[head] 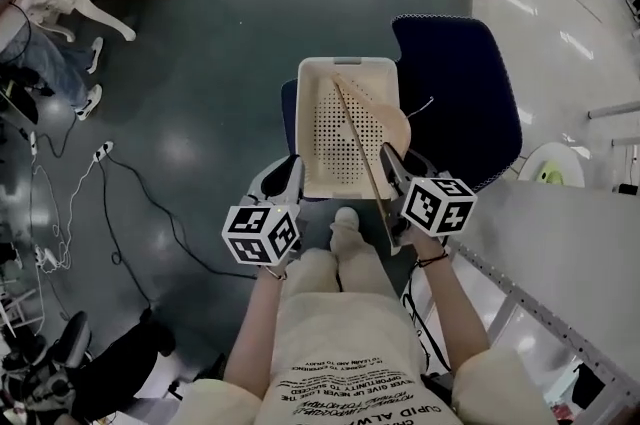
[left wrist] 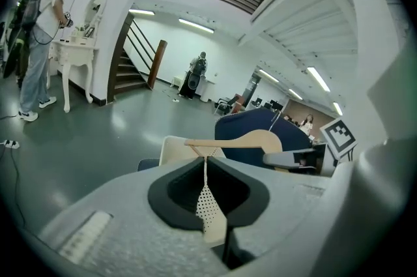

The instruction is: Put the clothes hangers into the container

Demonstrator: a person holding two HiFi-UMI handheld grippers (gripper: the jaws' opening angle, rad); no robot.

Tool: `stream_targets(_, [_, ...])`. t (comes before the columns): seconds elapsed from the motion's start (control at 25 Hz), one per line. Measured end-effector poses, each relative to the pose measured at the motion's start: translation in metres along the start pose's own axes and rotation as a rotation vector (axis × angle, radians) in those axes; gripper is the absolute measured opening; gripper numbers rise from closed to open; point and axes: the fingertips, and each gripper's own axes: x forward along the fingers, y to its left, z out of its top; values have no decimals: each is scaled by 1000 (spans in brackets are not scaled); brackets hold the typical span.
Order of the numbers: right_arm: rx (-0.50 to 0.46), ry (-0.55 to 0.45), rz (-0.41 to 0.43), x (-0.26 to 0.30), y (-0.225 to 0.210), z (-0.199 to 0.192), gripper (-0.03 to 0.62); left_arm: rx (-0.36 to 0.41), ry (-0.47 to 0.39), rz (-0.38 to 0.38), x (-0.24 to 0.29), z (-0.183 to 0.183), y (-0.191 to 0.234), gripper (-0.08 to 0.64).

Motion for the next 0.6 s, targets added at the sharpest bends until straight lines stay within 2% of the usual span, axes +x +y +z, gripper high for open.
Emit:
stream_targets(0.36, [44,85,18,48,-26,-39,52,-62,76,23,35,-43,17,28])
stream_targets(0.6, [64,104,18,72,-40,-51,52,-91,98,17,54,-57,24,28])
